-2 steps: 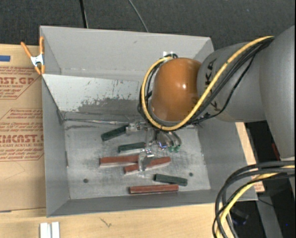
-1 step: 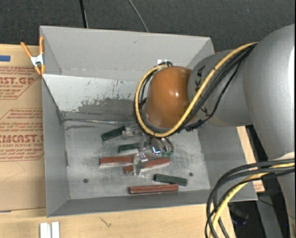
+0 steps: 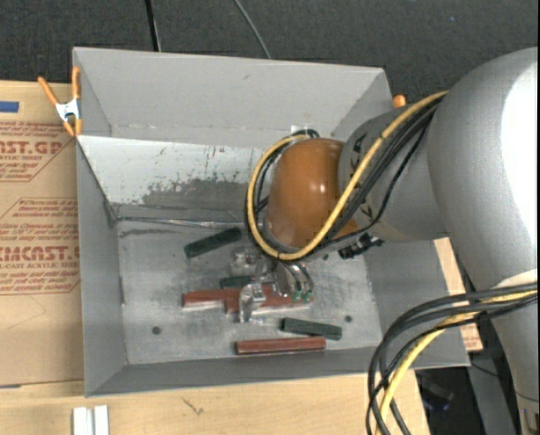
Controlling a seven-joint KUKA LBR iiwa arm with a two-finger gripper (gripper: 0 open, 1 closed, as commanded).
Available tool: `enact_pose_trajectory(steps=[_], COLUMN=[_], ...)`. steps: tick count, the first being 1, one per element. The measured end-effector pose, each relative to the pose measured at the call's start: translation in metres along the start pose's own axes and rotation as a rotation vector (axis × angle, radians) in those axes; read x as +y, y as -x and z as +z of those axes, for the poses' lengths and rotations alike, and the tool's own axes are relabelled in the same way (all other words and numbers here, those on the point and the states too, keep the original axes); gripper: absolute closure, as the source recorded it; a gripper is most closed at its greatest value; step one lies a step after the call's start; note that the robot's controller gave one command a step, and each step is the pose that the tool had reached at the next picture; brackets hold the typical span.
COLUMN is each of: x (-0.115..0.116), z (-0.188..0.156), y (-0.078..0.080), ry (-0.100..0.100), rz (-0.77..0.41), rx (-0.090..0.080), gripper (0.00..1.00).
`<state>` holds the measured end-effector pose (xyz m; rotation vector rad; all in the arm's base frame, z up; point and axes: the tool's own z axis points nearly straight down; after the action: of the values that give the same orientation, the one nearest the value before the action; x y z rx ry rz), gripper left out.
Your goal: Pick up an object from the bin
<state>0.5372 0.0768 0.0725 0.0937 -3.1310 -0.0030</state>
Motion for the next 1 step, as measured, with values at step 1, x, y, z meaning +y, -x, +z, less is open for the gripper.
enact_pose_trajectory(steps=[1], x=[0.0000], z=[0.0000], y=[0.0000], ry=[0.000], rz=[0.000], rx=[0.000], gripper=[1.00])
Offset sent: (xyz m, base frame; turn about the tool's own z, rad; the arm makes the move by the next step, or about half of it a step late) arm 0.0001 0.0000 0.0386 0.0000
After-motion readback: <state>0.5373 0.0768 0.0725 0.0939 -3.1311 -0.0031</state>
